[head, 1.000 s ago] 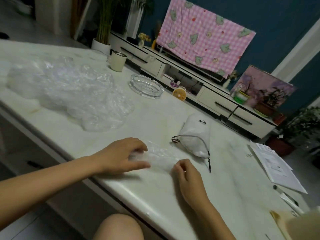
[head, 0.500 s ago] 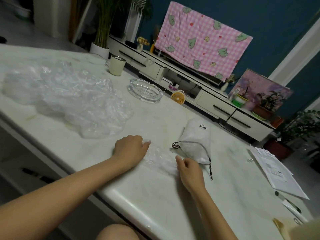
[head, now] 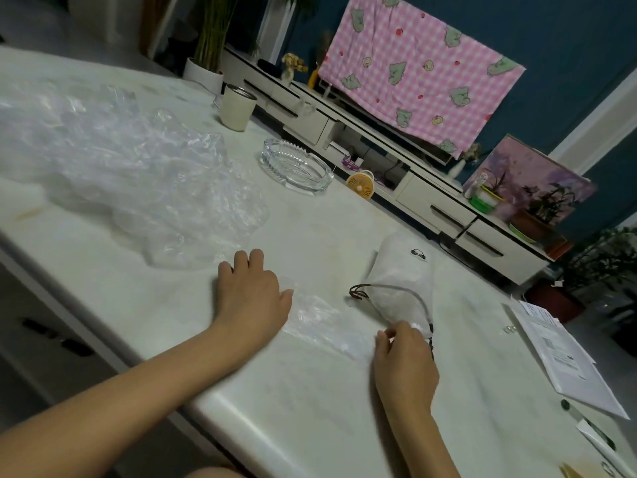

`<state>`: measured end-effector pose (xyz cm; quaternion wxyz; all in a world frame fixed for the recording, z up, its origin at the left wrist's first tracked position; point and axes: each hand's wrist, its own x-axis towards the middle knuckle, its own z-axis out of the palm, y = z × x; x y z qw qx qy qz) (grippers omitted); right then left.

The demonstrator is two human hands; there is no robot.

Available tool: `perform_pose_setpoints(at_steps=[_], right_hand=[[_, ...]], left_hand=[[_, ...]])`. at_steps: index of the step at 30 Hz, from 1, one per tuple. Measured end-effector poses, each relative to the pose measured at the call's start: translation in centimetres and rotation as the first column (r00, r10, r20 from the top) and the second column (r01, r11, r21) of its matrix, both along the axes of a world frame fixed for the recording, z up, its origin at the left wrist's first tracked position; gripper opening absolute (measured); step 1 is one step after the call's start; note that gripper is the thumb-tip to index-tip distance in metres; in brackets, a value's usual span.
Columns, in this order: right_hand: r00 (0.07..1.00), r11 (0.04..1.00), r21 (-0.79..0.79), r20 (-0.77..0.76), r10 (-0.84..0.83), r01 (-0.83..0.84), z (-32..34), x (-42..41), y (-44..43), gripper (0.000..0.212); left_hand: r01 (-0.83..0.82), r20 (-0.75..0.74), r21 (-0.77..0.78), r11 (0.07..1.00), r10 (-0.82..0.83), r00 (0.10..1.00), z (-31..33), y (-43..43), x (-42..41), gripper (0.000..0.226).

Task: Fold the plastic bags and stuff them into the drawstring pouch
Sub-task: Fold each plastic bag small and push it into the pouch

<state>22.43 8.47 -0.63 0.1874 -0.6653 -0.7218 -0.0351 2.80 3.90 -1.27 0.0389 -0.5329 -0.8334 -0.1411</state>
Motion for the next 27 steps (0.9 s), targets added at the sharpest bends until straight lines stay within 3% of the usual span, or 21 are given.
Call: perform_pose_setpoints(at_steps=[2,3,5,7,9,12,16,18,20,22,24,26,27], right_hand=[[0.95,0.981,0.045,-0.244,0.195,-0.19,0.8,-0.8,-0.2,0.007],[0.865,0.952,0.067,-0.404,0.299,-0.297,1.4,-1.4,-0.2,0.008],[0.651,0.861,0.03,-0.641,0.406,-0.508,3.2,-2.9,-0.4,0.018],[0.522,0.7,-0.154,-0.778,0.349,-0.697,4.2,-4.3,0.1,0.04],[0.545,0.536,-0.352,-0.799,0.256,-0.767,4.3,-5.0,0.9,0.059],[0.579,0.415,-0.435,-0.741,0.34,-0.799,4.0,-5.3,1.5,0.067],[0.561,0.4,-0.433,-0.772,0.299,-0.808,3.3,-4.7,1.9,0.05],[0.56,0.398,-0.44,-0.786,0.264,-0.805,3.0,-4.5,1.8,0.043],[0.562,0.395,-0.452,-0.795,0.229,-0.8,2.9,-4.2,1.7,0.034],[0.549,0.401,-0.445,-0.812,0.196,-0.801,3.0,-3.8,1.5,0.032],[0.521,0.462,-0.41,-0.842,0.139,-0.786,3.1,-3.8,1.2,0.029],[0.494,0.545,-0.368,-0.863,0.101,-0.754,2.8,-3.8,1.2,0.032],[0.475,0.572,-0.346,-0.876,0.088,-0.744,2.4,-3.9,1.1,0.033]], left_hand=[[0.117,0.148,0.127,0.985,-0.135,0.98,-0.1,0.0,-0.4,0.035],[0.151,0.289,0.236,0.96,-0.218,0.932,-0.1,-0.1,-0.7,0.033],[0.139,0.574,0.422,0.896,-0.383,0.724,0.3,-0.4,-1.3,0.042],[0.084,0.686,0.538,0.839,-0.494,0.534,0.1,-0.1,-1.9,0.047],[0.08,0.717,0.576,0.814,-0.549,0.429,-0.3,0.2,-2.2,0.047],[0.134,0.714,0.583,0.801,-0.585,0.385,-0.2,0.5,-2.3,0.041],[0.102,0.73,0.579,0.809,-0.57,0.376,0.5,0.6,-2.3,0.033],[0.039,0.766,0.575,0.817,-0.555,0.324,0.9,0.5,-2.3,0.027],[-0.109,0.827,0.553,0.826,-0.528,0.192,1.0,0.5,-2.4,0.023],[-0.3,0.863,0.504,0.81,-0.483,0.145,0.9,0.8,-2.9,0.018],[-0.429,0.867,0.461,0.777,-0.498,0.029,0.8,1.0,-3.2,0.018],[-0.384,0.84,0.416,0.824,-0.51,-0.185,0.6,0.8,-3.0,0.039],[-0.288,0.843,0.409,0.866,-0.479,-0.243,0.4,0.6,-2.7,0.05]])
